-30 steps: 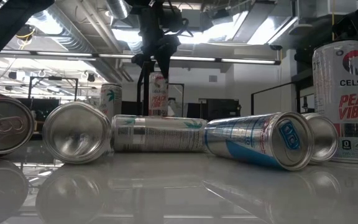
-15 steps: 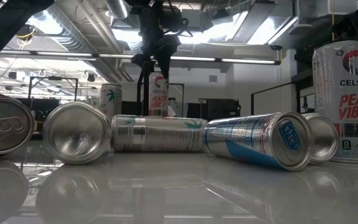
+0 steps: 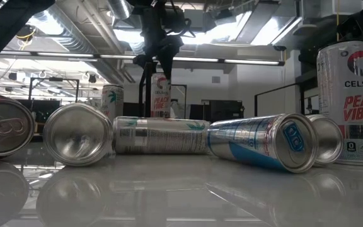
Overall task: Place canned beverage on shelf
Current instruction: Put the white pink soda can on the shelf, then put the white pink soda can on the shelf aligned with the other white pink soda can
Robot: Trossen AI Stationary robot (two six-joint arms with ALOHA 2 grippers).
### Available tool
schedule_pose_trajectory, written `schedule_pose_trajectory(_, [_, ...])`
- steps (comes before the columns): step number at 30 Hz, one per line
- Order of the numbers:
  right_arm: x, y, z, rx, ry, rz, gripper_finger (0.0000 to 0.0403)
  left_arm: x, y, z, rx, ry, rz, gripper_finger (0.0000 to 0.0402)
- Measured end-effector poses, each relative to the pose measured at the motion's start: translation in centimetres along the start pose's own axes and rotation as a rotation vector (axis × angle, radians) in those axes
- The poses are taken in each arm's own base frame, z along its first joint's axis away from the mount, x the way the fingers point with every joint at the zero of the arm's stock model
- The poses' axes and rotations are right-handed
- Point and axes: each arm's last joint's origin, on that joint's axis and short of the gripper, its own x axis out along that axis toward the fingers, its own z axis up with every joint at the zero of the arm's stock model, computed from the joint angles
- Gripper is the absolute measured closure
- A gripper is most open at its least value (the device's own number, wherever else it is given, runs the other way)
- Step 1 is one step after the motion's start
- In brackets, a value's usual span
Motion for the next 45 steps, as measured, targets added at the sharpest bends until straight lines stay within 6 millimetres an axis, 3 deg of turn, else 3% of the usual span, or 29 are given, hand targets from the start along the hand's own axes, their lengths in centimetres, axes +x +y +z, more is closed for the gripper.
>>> schedule_pose_trajectory(32, [0.00,0.00,0.00,0.000,0.000,0.000,0.0379,0.00,0.01,-0.04,0.001,0.003,0.007,0.0121])
schedule_pose_trajectory(41, [0.00,0.00,0.00,0.000,0.000,0.000,0.0379,0.00,-0.09,-0.07,0.002,0.004,0.000,0.0055])
schedule_pose_trajectory(45, [0.00,0.00,0.00,0.000,0.000,0.000,0.0379,0.00,-0.21,-0.09,0.004,0.006,-0.010,0.0044])
